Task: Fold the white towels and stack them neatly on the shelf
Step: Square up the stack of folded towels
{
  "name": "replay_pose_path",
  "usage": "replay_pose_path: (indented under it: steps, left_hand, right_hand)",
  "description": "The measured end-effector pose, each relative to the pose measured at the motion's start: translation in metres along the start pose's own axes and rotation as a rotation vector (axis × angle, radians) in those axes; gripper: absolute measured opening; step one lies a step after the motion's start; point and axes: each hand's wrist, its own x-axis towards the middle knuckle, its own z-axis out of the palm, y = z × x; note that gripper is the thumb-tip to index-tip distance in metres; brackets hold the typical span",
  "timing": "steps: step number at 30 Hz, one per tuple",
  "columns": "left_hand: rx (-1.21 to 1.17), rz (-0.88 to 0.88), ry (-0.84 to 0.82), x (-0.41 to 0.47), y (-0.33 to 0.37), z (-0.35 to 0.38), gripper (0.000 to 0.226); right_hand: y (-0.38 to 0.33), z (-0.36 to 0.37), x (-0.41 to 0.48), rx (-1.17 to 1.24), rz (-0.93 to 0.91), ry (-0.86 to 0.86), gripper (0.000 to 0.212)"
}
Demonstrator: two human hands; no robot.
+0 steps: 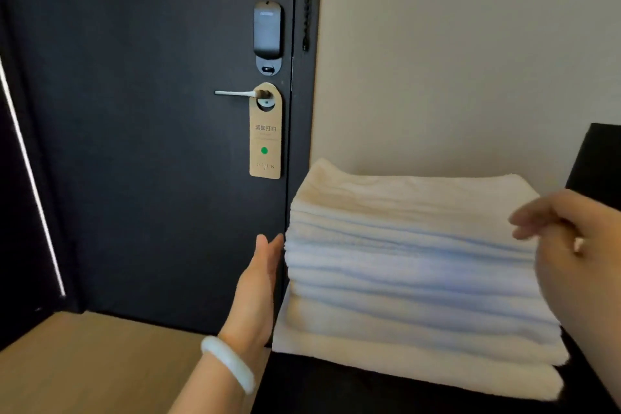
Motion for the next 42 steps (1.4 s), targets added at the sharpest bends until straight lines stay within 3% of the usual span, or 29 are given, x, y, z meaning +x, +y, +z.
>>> replay_pose_path:
  steps: [2,4,6,8,10,13,17,20,26,29,32,34,36,38,40,42]
  left_hand:
    - [-0.010,0.063,-0.015,0.014,0.028,0.005,0.064]
    - [-0.033,0.063,-0.080,0.023,0.049,0.013,0.067]
    - [-0.026,0.030,-0.123,0.023,0.055,0.023,0.064]
    - [0.073,-0.001,-0.120,0.017,0.049,0.029,0.062]
    - [0.124,-0.051,-0.124,0.013,0.044,0.025,0.060]
    - [0.089,-0.041,-0.169,0.017,0.048,0.012,0.050]
    - [0.065,0.024,-0.069,0.032,0.062,0.011,0.058]
    - [0.084,-0.070,-0.143,0.030,0.057,0.028,0.051]
    - [0.477,-0.248,-0.145,0.029,0.028,-0.004,0.070]
    - [0.255,-0.126,-0.055,0.034,0.026,-0.012,0.057]
    - [0.156,-0.093,-0.098,0.024,0.011,0.008,0.044]
    - [0.267,-0.115,-0.108,0.020,-0.017,0.004,0.045]
    - [0.399,-0.153,-0.232,0.025,-0.031,-0.010,0.059]
    - [0.556,-0.211,-0.113,0.036,-0.025,-0.026,0.066]
    - [0.471,-0.206,0.066,0.043,-0.006,-0.032,0.062]
    - [0.202,-0.119,0.045,0.043,0.009,-0.028,0.057]
  right_hand:
    - [-0.034,0.030,0.036,-0.028,-0.226,-0.031,0.028]
    - [-0.055,0.071,0.071,-0.108,-0.176,-0.315,0.031]
    - [-0.055,0.111,0.092,-0.252,-0.145,-0.619,0.057]
    - [-0.046,0.147,0.091,-0.410,-0.116,-0.793,0.079]
    - [-0.034,0.171,0.078,-0.578,-0.125,-0.881,0.064]
    - [-0.033,0.172,0.070,-0.629,-0.152,-0.857,0.057]
    - [-0.033,0.170,0.072,-0.642,-0.143,-0.878,0.056]
    - [-0.033,0.168,0.070,-0.656,-0.137,-0.856,0.055]
    - [-0.033,0.163,0.070,-0.623,-0.123,-0.859,0.051]
    - [-0.034,0.164,0.068,-0.628,-0.133,-0.858,0.051]
    - [-0.034,0.164,0.067,-0.627,-0.129,-0.856,0.051]
    - [-0.033,0.164,0.065,-0.623,-0.138,-0.859,0.050]
    - [-0.032,0.165,0.064,-0.622,-0.146,-0.854,0.050]
    - [-0.032,0.164,0.064,-0.618,-0.140,-0.852,0.050]
    - [-0.033,0.165,0.063,-0.603,-0.143,-0.842,0.049]
    - [-0.034,0.165,0.063,-0.602,-0.145,-0.834,0.050]
